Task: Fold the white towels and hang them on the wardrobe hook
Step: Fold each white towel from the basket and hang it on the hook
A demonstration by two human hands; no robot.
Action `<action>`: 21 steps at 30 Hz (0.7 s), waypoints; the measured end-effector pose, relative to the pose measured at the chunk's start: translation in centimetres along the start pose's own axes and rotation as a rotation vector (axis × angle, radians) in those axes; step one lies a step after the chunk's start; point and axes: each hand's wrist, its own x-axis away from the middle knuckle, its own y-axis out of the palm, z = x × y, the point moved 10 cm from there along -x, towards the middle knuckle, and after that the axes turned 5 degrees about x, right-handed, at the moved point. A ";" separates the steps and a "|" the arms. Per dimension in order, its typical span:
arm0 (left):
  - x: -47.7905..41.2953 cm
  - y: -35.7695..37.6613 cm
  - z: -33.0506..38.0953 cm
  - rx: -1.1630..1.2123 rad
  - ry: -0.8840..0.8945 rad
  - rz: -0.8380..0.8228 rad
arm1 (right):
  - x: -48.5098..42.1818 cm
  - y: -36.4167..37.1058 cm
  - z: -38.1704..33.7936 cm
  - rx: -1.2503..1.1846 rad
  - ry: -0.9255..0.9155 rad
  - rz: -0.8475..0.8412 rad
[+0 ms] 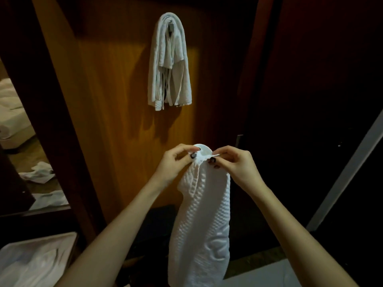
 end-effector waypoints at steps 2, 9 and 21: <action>0.5 1.7 0.1 -0.038 -0.012 -0.062 | 0.3 -0.4 -0.7 0.023 -0.046 0.093; 1.2 1.7 -0.2 -0.217 0.093 0.082 | 1.5 0.2 -2.9 0.300 -0.267 0.238; 1.4 -2.1 -1.7 -0.163 0.008 0.026 | 2.2 1.4 -2.7 0.529 -0.401 0.218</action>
